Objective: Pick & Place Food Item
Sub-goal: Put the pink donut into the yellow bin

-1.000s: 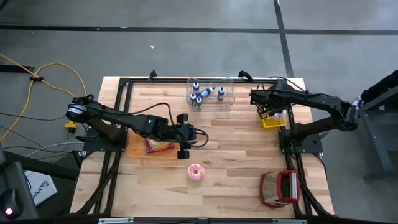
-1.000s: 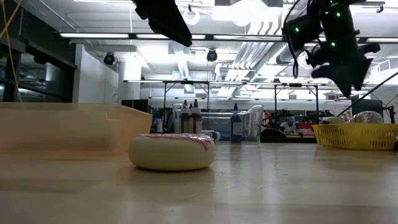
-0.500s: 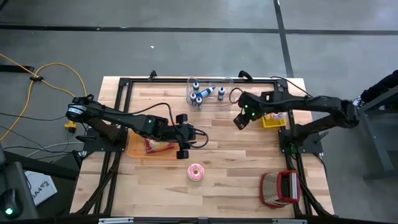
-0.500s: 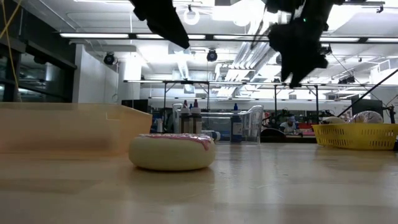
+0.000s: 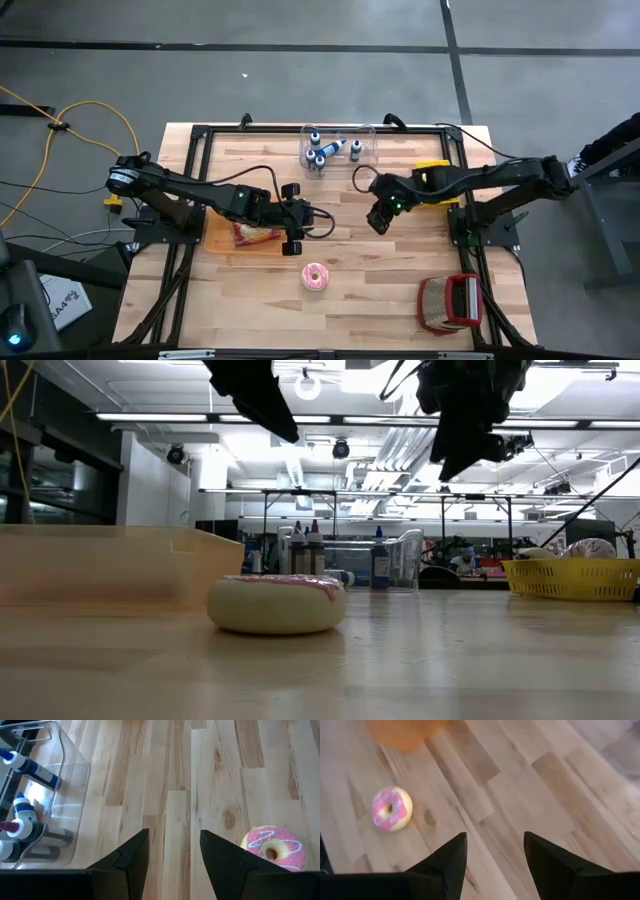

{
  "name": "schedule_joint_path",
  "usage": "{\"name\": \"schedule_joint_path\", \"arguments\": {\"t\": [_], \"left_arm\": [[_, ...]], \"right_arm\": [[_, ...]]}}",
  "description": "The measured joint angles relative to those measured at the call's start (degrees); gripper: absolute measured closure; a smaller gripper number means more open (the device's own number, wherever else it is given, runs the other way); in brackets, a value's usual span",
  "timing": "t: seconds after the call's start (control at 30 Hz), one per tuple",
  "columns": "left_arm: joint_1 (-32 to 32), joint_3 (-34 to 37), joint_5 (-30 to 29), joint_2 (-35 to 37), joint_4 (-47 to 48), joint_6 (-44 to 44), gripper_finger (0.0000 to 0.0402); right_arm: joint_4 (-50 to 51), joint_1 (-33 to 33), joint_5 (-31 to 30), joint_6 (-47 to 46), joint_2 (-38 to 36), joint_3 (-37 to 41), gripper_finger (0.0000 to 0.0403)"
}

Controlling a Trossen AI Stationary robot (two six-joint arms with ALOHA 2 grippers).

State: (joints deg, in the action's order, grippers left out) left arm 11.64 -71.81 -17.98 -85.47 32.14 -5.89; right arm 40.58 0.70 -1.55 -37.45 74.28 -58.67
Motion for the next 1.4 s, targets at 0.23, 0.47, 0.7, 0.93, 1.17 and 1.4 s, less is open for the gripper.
{"name": "schedule_joint_path", "arguments": {"t": [0.23, 0.47, 0.7, 0.93, 1.17, 1.4], "left_arm": [[0.01, 0.00, 0.00, 0.00, -0.02, -0.17, 0.0234], [-0.01, 0.00, 3.05, 0.00, 0.21, -2.04, 0.0234], [2.38, 0.94, 9.32, 0.00, 1.42, -0.25, 0.0234], [7.30, 2.63, 8.71, -0.77, 1.18, 3.06, 0.0234], [11.99, 2.71, 5.51, -6.20, 0.85, 10.04, 0.0234], [15.28, 2.71, 0.14, -11.94, 0.52, 12.62, 0.0234]], "right_arm": [[-3.36, 3.82, 0.60, 1.24, 2.99, 0.02, 0.0220], [-8.03, 7.98, 4.43, 3.08, 7.37, 0.00, 0.0220], [-8.43, 11.88, 4.27, 2.73, 9.91, 0.02, 0.0220], [-10.13, 14.48, 2.45, 2.60, 10.47, 0.02, 0.0220], [-11.63, 16.14, 1.01, 2.58, 10.47, 0.02, 0.0220], [-11.74, 17.15, 0.06, 1.08, 10.47, 0.02, 0.0220]]}}
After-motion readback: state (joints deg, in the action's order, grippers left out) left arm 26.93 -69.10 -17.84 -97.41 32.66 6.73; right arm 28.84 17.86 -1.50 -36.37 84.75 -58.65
